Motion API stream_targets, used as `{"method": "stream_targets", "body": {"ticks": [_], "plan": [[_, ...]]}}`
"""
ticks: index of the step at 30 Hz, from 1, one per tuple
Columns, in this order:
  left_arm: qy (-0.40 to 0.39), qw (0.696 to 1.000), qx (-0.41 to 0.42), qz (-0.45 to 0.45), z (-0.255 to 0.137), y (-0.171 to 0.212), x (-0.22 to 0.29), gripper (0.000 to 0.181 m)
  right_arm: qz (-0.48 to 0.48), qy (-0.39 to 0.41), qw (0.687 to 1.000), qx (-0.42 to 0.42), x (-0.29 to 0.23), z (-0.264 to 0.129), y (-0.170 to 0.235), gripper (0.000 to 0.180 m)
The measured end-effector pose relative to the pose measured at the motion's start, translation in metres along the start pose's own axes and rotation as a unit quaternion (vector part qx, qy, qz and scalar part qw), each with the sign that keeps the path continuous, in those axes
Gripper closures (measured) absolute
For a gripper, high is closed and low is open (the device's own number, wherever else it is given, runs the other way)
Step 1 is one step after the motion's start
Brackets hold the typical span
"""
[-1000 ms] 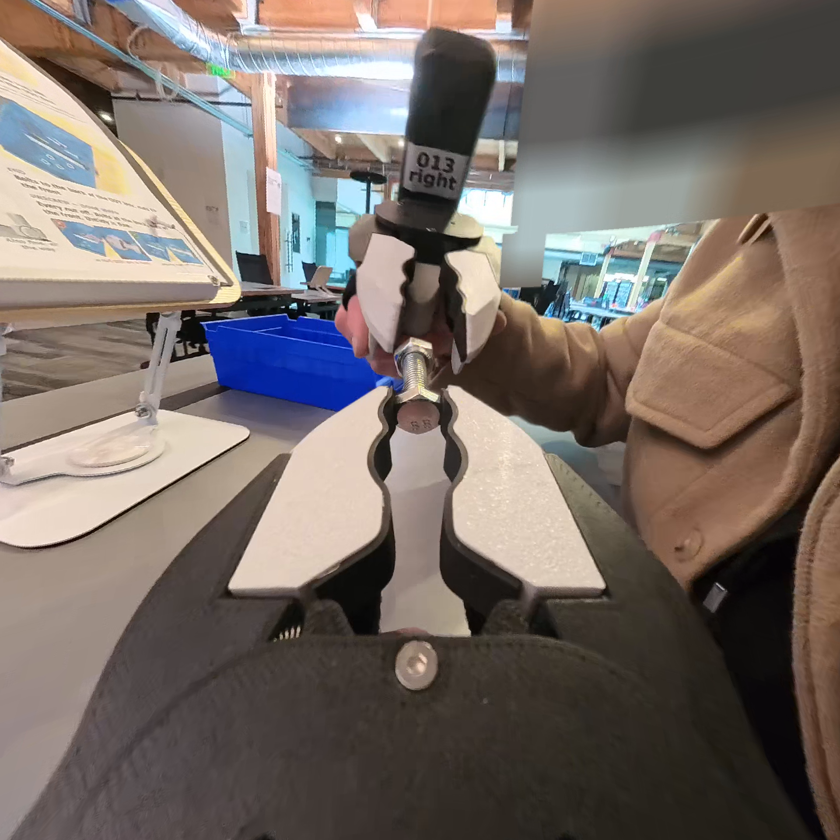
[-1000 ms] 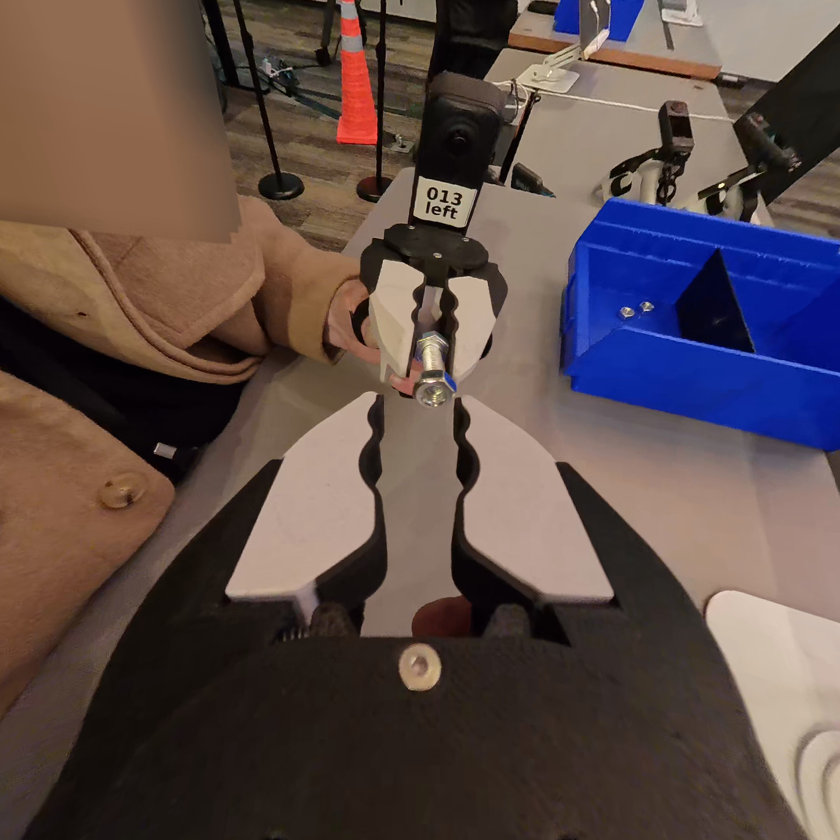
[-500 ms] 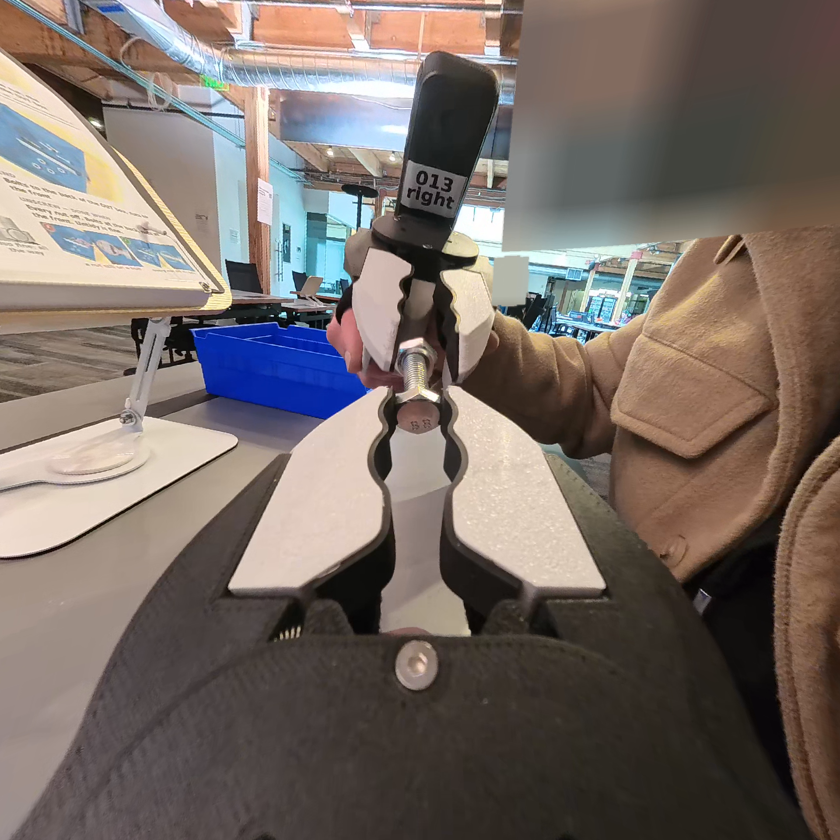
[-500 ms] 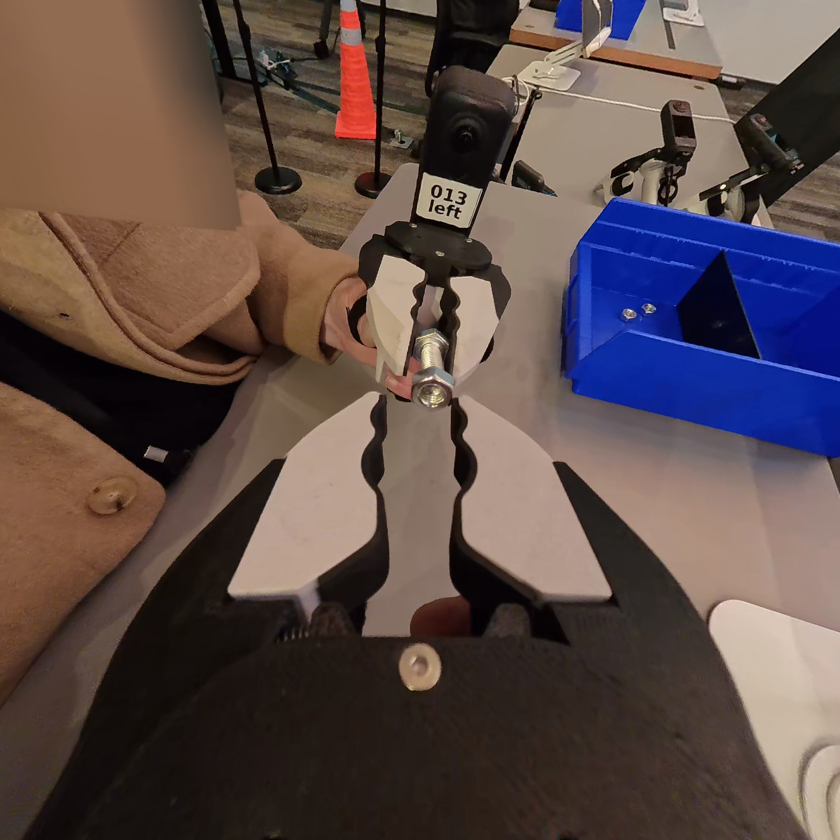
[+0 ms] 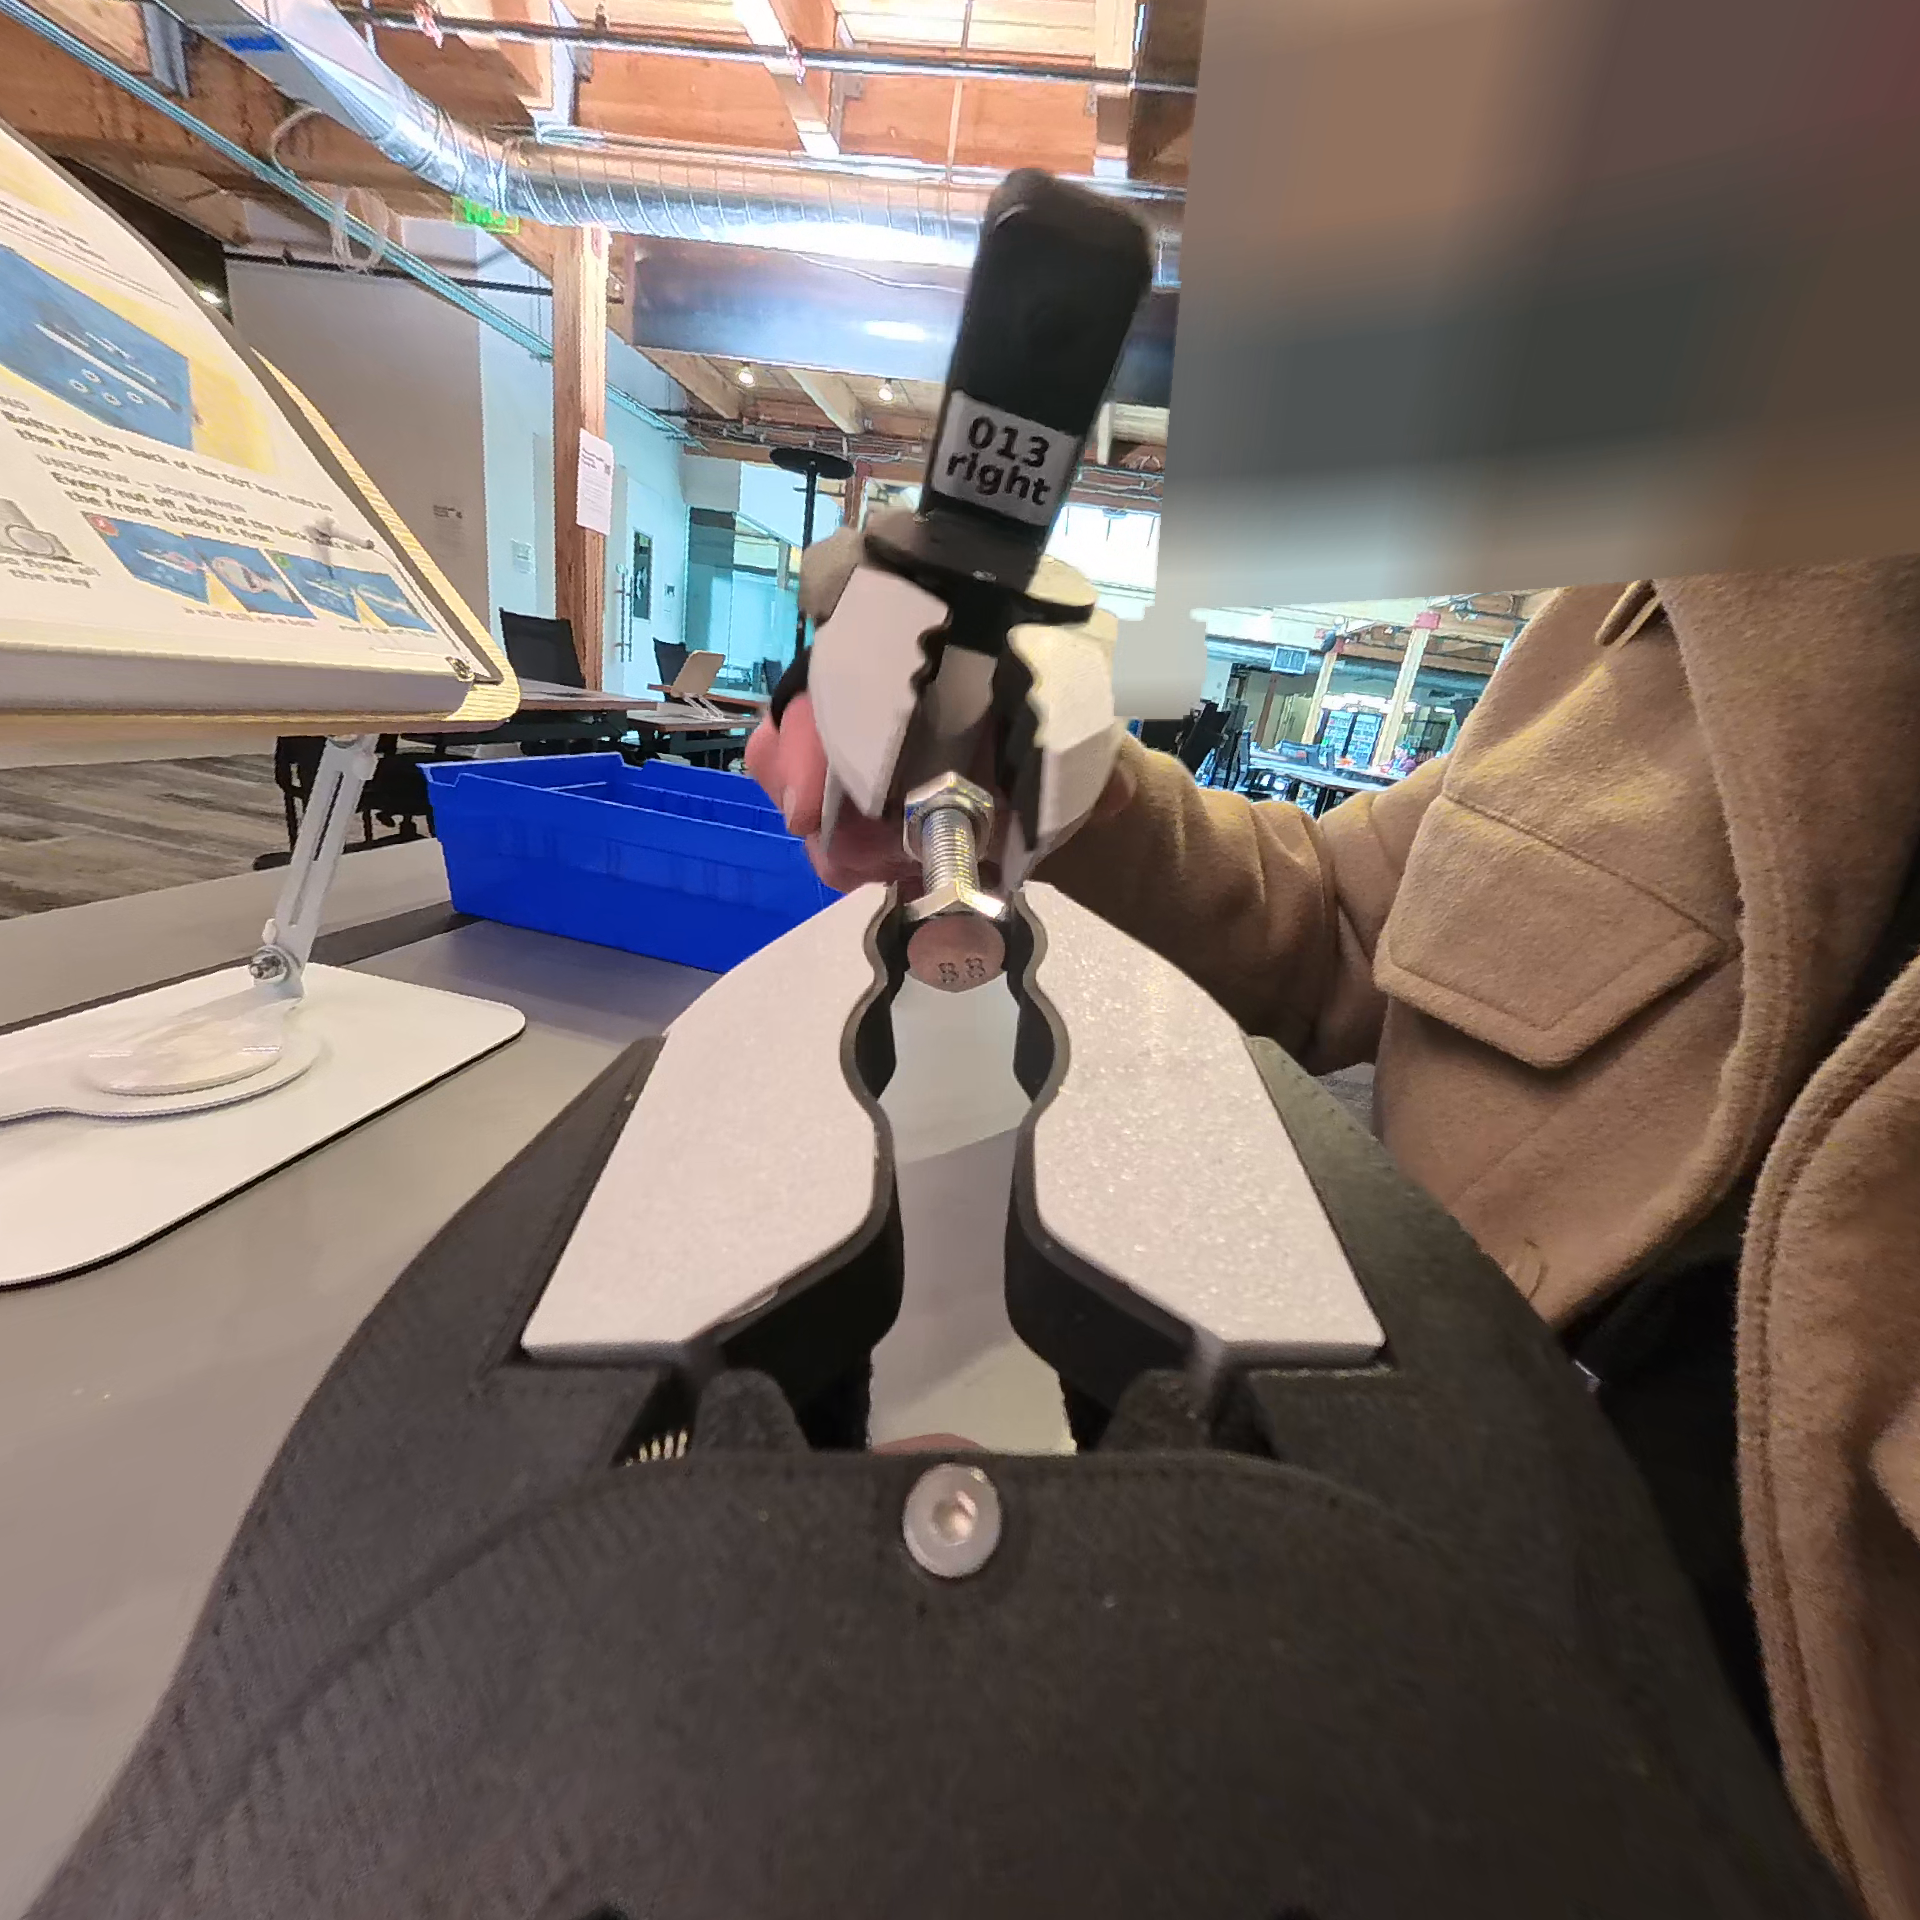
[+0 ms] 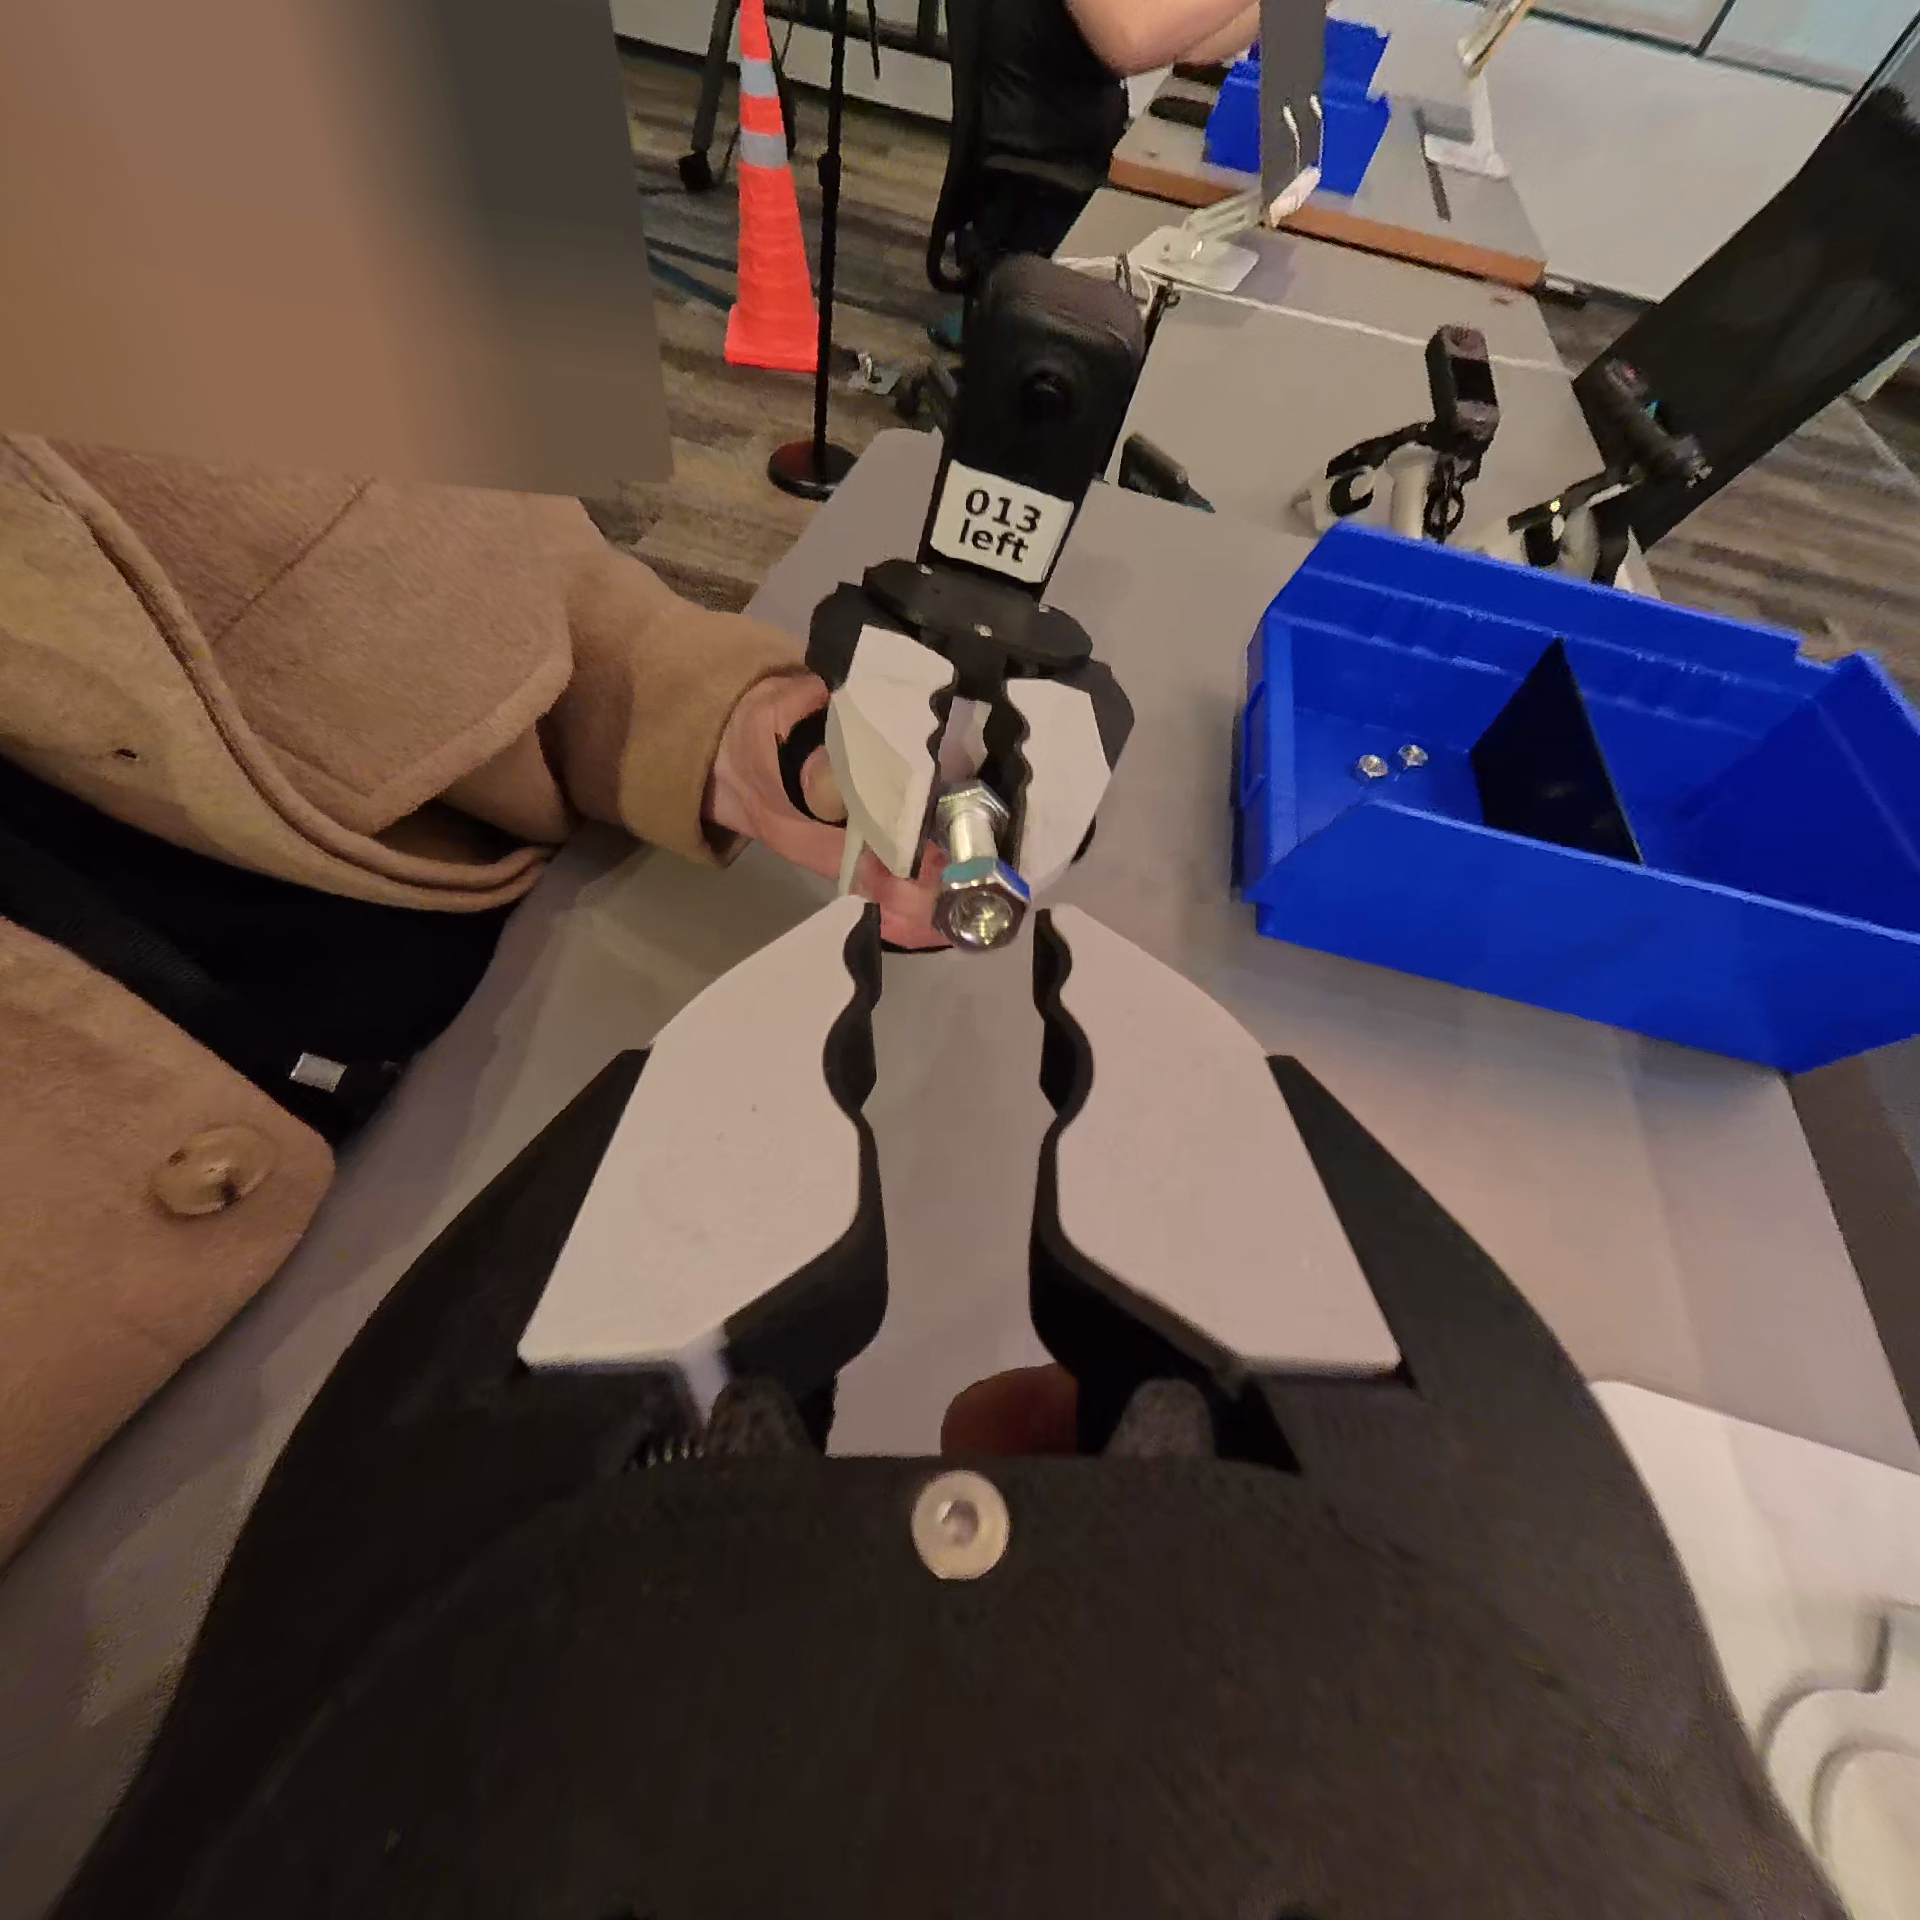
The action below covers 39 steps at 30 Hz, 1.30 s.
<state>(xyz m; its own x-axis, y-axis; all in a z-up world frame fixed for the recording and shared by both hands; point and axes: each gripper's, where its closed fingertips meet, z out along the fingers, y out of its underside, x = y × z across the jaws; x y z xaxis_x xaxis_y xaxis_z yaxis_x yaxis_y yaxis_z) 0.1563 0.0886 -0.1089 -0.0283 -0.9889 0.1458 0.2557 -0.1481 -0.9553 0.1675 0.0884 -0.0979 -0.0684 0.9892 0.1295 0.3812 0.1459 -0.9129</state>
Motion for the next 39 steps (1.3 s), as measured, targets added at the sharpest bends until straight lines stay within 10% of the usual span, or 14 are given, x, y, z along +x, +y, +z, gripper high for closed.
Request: {"method": "stream_targets", "body": {"ticks": [39], "plan": [[0.011,1.0,0.019,-0.007,-0.001,-0.006,0.003,0.163,0.021,-0.022,1.0,-0.005,-0.008,0.004,0.016,0.158]]}}
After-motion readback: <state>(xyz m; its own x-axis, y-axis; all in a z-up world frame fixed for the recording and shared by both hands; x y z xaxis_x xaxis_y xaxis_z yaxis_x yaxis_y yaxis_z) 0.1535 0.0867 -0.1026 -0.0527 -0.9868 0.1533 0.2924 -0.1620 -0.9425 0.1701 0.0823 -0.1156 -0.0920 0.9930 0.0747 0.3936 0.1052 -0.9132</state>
